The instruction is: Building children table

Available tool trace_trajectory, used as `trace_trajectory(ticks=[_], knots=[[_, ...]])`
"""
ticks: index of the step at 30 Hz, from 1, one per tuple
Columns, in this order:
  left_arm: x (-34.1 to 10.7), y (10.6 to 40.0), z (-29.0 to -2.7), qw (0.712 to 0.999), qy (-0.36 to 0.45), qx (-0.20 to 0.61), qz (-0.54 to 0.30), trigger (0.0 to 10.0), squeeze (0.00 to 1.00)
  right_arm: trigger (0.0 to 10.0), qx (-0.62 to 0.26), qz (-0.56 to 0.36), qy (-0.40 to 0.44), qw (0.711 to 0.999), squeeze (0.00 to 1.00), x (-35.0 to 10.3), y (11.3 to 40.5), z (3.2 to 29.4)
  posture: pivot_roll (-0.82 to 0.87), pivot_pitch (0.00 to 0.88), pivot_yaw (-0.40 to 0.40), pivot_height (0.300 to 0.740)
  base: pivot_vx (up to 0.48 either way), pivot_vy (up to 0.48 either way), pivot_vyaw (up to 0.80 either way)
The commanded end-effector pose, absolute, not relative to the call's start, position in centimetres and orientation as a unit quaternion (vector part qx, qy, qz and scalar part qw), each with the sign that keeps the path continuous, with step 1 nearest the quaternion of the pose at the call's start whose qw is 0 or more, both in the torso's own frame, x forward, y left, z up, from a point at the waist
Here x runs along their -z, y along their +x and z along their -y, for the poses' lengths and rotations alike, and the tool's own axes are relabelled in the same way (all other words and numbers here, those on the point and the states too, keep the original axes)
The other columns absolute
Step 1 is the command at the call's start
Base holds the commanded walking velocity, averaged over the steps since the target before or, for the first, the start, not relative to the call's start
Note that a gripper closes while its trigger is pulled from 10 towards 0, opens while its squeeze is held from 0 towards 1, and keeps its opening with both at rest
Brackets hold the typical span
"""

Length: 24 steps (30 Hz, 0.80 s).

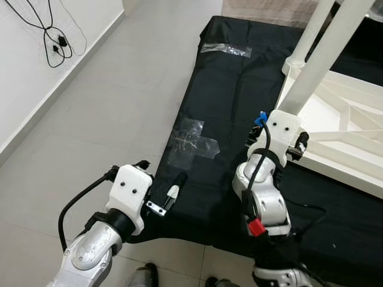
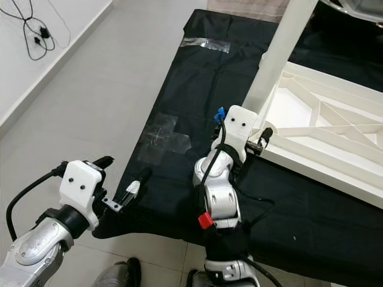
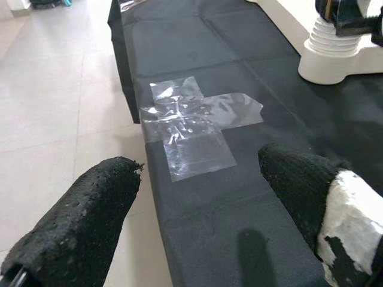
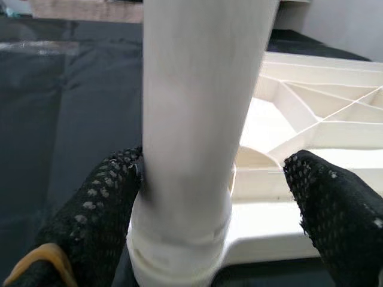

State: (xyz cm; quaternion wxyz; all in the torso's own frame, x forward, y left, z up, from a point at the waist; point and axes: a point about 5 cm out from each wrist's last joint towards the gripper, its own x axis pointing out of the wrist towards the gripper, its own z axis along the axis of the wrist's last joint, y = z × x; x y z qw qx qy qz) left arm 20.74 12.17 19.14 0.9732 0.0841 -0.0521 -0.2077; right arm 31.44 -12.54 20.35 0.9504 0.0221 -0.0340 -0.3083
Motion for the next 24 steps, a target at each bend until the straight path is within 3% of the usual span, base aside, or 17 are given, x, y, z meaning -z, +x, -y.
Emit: trace_trajectory(ticks=[1,7,10,14,20,21,22,23,24], knots=[[-18.6,20.7,-12.1,0.974,0.080,0.209,0.041,10.0,0.00,10.0,0.289,0.008,0.037,0.957,0.00,-19.3,30.7,11.7,0.15,0.200,-0.047,0.740,0.000,0.000,0.00],[-18.7,20.8,-12.2,0.974,0.082,0.206,0.043,10.0,0.00,10.0,0.255,0.011,0.027,0.966,0.00,-19.3,30.4,12.0,0.15,0.200,-0.049,0.740,0.000,0.000,0.00],[-18.7,20.9,-12.3,0.975,0.084,0.203,0.045,10.0,0.00,10.0,0.193,0.015,0.001,0.981,0.00,-19.0,29.4,12.5,0.15,0.196,-0.052,0.740,0.000,0.000,0.00],[-18.6,20.9,-12.0,0.975,0.080,0.202,0.045,10.0,0.00,10.0,0.118,0.023,-0.080,0.989,0.00,-17.8,27.8,14.7,0.13,0.193,-0.048,0.740,0.000,0.000,0.00],[-18.5,20.9,-11.8,0.975,0.077,0.204,0.045,10.0,0.00,10.0,0.047,0.029,-0.133,0.990,0.00,-17.3,28.1,17.0,0.13,0.189,-0.047,0.740,0.000,0.000,0.00],[-18.5,21.0,-11.8,0.975,0.077,0.204,0.046,10.0,0.00,10.0,-0.014,0.024,-0.121,0.992,0.00,-17.3,28.7,17.8,0.13,0.190,-0.047,0.740,0.000,0.000,0.00],[-18.5,21.0,-11.8,0.975,0.077,0.204,0.046,10.0,0.00,10.0,-0.014,0.024,-0.121,0.992,0.00,-17.3,28.7,17.8,0.13,0.190,-0.047,0.740,0.000,0.000,0.00],[-18.5,21.0,-11.9,0.975,0.077,0.204,0.046,10.0,0.00,10.0,-0.095,0.016,-0.119,0.988,0.00,-17.5,29.5,18.7,0.13,0.190,-0.047,0.740,0.000,0.000,0.00],[-18.5,21.0,-11.9,0.975,0.077,0.204,0.046,10.0,0.00,10.0,-0.095,0.016,-0.119,0.988,0.00,-17.5,29.5,18.7,0.13,0.190,-0.047,0.740,0.000,0.000,0.00]])
